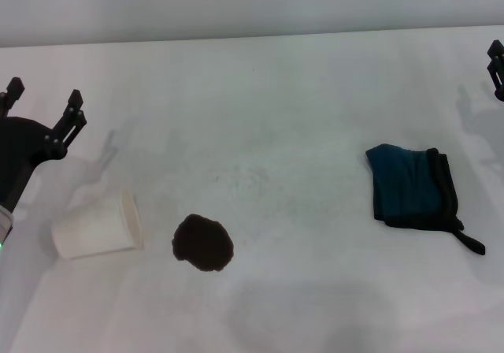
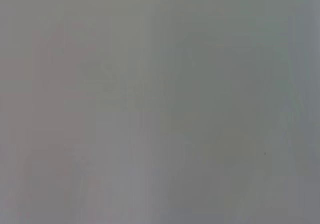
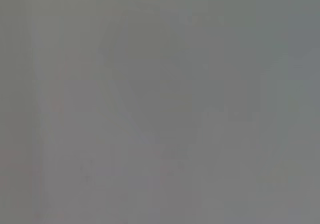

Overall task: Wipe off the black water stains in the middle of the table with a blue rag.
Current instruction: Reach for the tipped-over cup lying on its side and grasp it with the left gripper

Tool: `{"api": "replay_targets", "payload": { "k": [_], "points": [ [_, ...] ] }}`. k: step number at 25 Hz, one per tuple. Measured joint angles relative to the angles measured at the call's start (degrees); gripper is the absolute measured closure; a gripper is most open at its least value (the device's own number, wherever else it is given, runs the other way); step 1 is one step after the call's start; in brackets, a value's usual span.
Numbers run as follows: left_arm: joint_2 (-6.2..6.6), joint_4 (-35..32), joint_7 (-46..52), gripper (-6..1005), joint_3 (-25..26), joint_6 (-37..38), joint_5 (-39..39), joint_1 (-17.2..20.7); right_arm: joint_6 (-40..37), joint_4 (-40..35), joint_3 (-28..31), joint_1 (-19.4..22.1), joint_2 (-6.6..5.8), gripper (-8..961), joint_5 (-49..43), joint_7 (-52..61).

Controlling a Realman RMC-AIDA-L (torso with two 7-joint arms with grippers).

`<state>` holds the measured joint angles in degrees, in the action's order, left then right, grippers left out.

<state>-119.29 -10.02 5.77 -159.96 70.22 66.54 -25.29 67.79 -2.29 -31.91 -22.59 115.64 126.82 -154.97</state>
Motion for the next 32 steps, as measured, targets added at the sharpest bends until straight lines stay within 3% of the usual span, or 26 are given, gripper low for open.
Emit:
{"api": "replay_targets", "payload": {
  "k": [18, 24, 32],
  "points": [
    [0.31, 0.13, 1.67, 140, -0.13, 0.0, -0.21, 0.22, 0.02, 0.7, 0.01, 0.35, 0.05, 535, 0.0, 0.02],
    [0.76, 5.99, 15.3, 140, -0.73, -0.04, -4.27, -2.96, 0.02, 0.69, 0.01, 0.52, -0.08, 535, 0.0, 0.02],
    [0.81, 23.96, 42.91, 139, -2.84, 1.12, -22.07, -13.46, -0.65, 0.15, 0.01, -0.04, -0.24, 535, 0.0, -0.29]
  ]
}}
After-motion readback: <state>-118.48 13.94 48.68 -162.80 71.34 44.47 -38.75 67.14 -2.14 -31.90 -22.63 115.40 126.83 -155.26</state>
